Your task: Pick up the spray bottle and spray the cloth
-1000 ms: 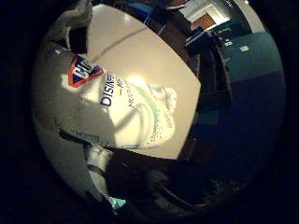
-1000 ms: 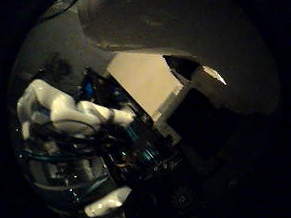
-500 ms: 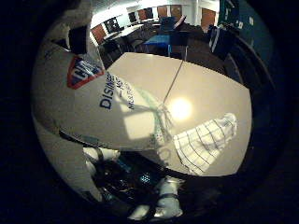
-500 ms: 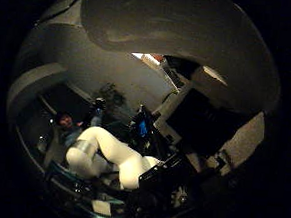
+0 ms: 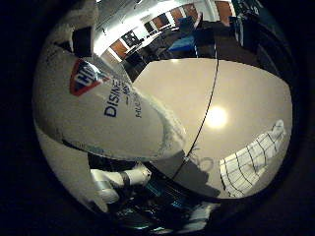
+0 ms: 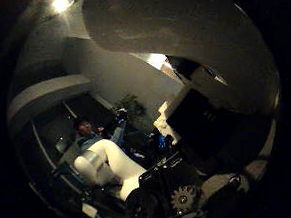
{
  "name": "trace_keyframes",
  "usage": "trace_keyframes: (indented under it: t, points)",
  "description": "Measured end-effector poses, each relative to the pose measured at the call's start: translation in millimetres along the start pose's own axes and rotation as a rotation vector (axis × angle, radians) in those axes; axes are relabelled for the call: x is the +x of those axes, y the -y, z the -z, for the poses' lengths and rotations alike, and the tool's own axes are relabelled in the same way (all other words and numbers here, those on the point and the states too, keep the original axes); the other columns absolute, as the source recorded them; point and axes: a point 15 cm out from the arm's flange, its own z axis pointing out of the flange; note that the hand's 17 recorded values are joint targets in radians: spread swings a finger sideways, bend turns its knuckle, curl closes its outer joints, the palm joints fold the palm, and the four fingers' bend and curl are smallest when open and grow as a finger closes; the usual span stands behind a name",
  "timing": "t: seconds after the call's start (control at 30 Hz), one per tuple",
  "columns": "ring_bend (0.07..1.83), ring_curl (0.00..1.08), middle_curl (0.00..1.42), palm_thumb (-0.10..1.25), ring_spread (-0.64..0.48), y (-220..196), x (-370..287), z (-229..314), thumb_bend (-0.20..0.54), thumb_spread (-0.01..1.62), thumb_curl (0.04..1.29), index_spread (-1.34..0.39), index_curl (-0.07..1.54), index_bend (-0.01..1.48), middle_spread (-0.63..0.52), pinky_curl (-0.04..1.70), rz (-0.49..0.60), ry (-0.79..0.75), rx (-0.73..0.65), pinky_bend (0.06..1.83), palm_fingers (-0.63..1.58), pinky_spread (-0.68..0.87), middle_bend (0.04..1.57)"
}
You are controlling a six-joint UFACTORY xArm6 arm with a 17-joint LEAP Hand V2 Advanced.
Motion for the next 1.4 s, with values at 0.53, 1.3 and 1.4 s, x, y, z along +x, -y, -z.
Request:
trace_keyframes:
  t: [0.53, 1.3, 1.4]
  points:
    - [1.46, 0.55, 0.57, 1.05, -0.16, -24.7, 122.5, -5.5, -0.015, 0.89, 0.78, -0.2, 0.66, 1.16, -0.08, 1.01, -0.076, -0.012, 0.02, 1.07, 1.23, -0.25, 1.33]
    - [1.46, 0.55, 0.58, 1.02, -0.15, -76.8, 248.0, -20.6, -0.017, 0.89, 0.79, -0.19, 0.67, 1.16, -0.07, 1.02, -0.207, -0.016, 0.001, 1.06, 1.23, -0.25, 1.33]
    - [1.46, 0.55, 0.58, 1.02, -0.15, -78.3, 251.6, -22.2, -0.016, 0.9, 0.79, -0.19, 0.67, 1.16, -0.07, 1.01, -0.202, -0.019, 0.001, 1.07, 1.23, -0.25, 1.33]
